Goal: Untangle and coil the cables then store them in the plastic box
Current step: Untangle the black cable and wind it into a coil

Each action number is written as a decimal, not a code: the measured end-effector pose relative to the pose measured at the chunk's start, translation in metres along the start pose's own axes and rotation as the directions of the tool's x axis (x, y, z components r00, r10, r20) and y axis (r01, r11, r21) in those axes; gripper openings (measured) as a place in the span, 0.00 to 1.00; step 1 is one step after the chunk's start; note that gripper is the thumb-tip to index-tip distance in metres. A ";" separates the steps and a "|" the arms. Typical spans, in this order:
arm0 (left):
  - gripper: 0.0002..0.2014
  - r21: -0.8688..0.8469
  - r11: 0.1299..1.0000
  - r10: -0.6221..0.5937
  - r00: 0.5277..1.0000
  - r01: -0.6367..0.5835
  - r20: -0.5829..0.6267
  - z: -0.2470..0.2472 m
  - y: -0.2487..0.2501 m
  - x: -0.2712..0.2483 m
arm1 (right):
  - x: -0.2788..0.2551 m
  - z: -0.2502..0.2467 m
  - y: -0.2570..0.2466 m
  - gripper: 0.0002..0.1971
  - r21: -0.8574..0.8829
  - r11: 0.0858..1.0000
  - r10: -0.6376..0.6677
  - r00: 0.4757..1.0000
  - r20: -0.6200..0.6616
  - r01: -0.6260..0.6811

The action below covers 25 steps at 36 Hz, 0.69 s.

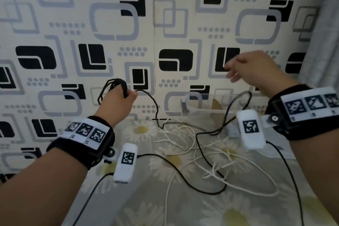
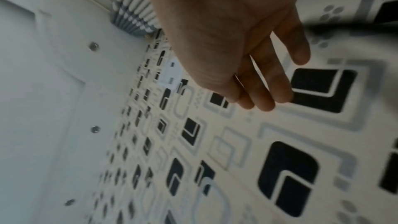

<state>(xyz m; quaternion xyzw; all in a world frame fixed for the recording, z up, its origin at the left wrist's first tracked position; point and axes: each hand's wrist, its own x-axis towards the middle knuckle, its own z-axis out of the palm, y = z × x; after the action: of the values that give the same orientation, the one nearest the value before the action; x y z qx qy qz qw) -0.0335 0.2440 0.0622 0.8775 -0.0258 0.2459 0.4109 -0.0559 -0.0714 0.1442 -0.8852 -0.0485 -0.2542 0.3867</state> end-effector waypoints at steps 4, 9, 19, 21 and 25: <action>0.18 -0.020 1.000 0.017 1.000 -0.016 0.022 0.003 0.005 -0.004 | -0.015 0.002 -0.032 0.10 0.102 0.993 -0.062 0.997 -0.038 0.066; 0.15 -0.035 0.997 0.076 0.997 -0.075 0.029 0.009 0.018 -0.010 | -0.042 0.041 -0.049 0.10 0.121 0.989 -0.118 0.962 0.247 0.090; 0.11 0.045 0.982 0.181 0.983 -0.183 0.039 0.011 0.033 -0.010 | -0.062 0.111 -0.051 0.15 0.373 0.913 -0.044 0.868 0.495 -0.167; 0.11 0.077 0.975 0.202 0.976 -0.208 0.085 0.010 0.030 -0.011 | -0.061 0.110 -0.051 0.08 0.424 0.885 -0.020 0.893 0.449 -0.194; 0.09 0.187 0.939 0.250 0.947 -0.288 0.201 0.013 0.022 -0.014 | -0.057 0.103 -0.053 0.06 0.418 0.887 0.025 0.922 0.386 -0.199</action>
<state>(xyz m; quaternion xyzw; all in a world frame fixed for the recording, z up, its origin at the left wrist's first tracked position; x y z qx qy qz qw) -0.0461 0.2174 0.0640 0.9228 -0.1552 0.2237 0.2727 -0.0783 0.0450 0.0928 -0.8048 -0.1258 -0.0417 0.5785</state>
